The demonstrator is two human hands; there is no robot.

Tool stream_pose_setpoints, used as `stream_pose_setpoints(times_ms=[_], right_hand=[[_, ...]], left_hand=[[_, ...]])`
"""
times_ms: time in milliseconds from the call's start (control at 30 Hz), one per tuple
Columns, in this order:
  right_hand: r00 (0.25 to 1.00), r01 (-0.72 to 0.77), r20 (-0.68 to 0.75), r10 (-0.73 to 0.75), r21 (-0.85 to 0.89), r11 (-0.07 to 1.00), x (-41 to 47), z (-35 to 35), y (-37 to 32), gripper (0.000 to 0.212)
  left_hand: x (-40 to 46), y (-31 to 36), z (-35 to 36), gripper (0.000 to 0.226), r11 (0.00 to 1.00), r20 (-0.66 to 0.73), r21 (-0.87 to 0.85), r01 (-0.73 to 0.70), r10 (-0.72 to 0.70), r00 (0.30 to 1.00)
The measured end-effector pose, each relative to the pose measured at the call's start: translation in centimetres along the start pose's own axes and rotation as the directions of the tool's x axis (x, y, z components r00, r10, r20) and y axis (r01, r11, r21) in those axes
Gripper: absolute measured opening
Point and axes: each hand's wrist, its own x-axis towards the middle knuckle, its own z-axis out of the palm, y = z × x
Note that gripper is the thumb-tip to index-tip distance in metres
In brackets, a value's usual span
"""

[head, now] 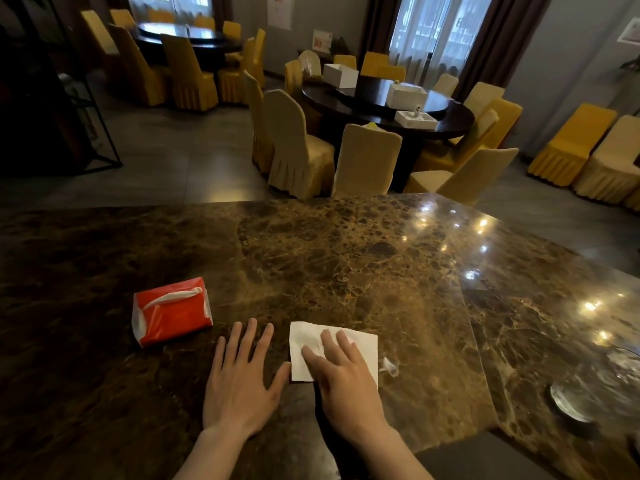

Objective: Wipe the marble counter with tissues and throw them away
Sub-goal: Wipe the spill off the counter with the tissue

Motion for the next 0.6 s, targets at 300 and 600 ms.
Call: stream_pose_setpoints(times_ms=[300,600], right_hand=[[0.97,-0.235,-0.078,0.232,-0.038,0.971,-0.1,-2.2,4.0,0.036],[0.998,0.045,0.052,-0.042,-0.054,0.998,-1.7,-0.6,2.2,0.051]], left_hand=[[-0.3,0.1,-0.4,0.082,1.0,-0.009,-0.024,-0.002,0.002,1.0],[0.0,0.0,-0.1,0.086,1.0,0.0,-0.003,-0.002,0.002,1.0]])
